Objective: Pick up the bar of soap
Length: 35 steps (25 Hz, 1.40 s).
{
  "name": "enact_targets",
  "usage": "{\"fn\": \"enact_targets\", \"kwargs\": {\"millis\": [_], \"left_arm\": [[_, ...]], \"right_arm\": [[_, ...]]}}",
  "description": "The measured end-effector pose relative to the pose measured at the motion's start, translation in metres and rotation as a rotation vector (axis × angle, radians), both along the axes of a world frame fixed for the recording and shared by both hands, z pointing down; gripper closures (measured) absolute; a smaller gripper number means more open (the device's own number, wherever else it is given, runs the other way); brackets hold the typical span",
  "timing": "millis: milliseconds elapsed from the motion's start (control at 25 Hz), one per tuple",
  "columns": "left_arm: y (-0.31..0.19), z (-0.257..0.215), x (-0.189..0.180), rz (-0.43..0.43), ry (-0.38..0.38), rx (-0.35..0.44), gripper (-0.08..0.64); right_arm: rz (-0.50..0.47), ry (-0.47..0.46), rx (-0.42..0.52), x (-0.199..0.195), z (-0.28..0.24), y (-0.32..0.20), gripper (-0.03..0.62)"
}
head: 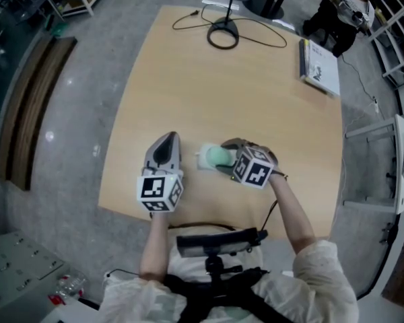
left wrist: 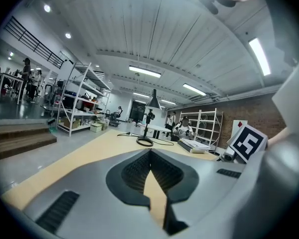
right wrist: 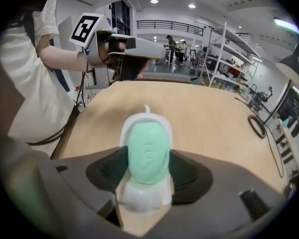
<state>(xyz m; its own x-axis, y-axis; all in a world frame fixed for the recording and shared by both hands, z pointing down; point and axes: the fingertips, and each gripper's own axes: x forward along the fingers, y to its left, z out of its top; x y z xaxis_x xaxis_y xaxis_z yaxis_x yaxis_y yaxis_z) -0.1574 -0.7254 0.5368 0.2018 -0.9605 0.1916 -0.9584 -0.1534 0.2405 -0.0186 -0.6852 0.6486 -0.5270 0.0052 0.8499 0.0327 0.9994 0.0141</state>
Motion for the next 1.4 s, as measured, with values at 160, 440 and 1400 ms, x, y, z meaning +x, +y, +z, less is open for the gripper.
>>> {"fn": "enact_targets", "kwargs": {"millis": [160,440,1400], "left_arm": [[0.001,-0.001,-0.004,-0.013,0.011,0.006,0.548],[0.01,-0.012,-0.009,-0.019,0.016,0.036,0.548],[0.056,-0.087,0.021,0.036,0.063,0.191,0.548]], "right_arm": [[0.005,-0.023,0.027,0.0,-0.001,0.001,0.33],[0.142,-0.13,0.061,-0.008,-0.028,-0.008,0.33],[1.237,-0.801,0.24,0.13,-0.202,0.006,0.33]]}}
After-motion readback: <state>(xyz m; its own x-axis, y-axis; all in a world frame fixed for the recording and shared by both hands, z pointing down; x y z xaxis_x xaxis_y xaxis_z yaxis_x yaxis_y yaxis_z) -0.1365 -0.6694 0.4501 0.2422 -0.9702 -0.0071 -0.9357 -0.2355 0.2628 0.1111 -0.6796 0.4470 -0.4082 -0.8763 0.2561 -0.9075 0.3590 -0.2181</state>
